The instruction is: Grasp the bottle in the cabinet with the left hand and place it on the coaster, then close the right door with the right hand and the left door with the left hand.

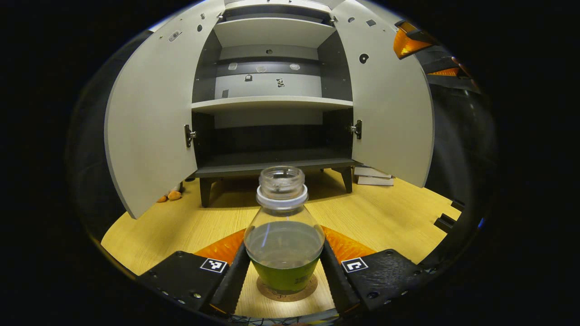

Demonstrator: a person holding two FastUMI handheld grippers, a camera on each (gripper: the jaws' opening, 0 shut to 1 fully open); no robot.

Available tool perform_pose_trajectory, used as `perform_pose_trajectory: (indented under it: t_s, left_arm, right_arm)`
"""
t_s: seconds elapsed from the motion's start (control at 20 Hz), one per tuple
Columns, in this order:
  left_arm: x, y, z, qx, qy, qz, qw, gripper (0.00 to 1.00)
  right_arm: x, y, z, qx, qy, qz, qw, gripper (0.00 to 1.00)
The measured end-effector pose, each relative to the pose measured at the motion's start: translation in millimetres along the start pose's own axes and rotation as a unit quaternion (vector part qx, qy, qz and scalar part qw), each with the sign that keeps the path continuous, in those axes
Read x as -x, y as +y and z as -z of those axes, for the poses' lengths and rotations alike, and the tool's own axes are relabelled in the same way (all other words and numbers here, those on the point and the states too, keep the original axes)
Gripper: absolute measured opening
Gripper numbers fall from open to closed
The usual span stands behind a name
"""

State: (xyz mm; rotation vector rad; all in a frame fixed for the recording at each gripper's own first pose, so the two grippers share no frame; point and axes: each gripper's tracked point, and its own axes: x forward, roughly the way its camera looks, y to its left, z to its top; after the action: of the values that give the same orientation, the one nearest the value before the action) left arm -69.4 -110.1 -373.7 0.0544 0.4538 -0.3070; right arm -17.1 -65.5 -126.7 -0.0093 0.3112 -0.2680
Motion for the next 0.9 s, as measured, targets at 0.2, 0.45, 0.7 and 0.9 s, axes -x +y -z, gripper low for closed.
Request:
perform_pose_trajectory:
  t_s: [0.2, 0.45, 0.7, 0.9]
  left_arm:
    - [5.3, 1.6, -4.8, -0.004, 0.007, -0.013, 1.0, 0.83]
    - [12.2, -4.7, -31.6, -0.015, -0.003, -0.01, 1.0, 0.88]
    - [16.1, -2.8, -70.5, -0.011, -0.017, -0.028, 0.999, 0.95]
    - [20.2, -7.8, -101.8, -0.007, -0.015, -0.027, 1.0, 0.95]
  right_arm:
    - [4.0, -19.0, -5.1, -0.011, -0.004, 0.008, 1.0, 0.99]
    - [8.8, -40.5, -21.2, -0.002, -0.019, 0.004, 1.0, 0.96]
    - [5.4, -59.3, -38.7, 0.003, -0.039, -0.004, 0.999, 0.98]
    - [-3.6, -84.1, -55.4, -0.001, -0.053, -0.003, 0.999, 0.96]
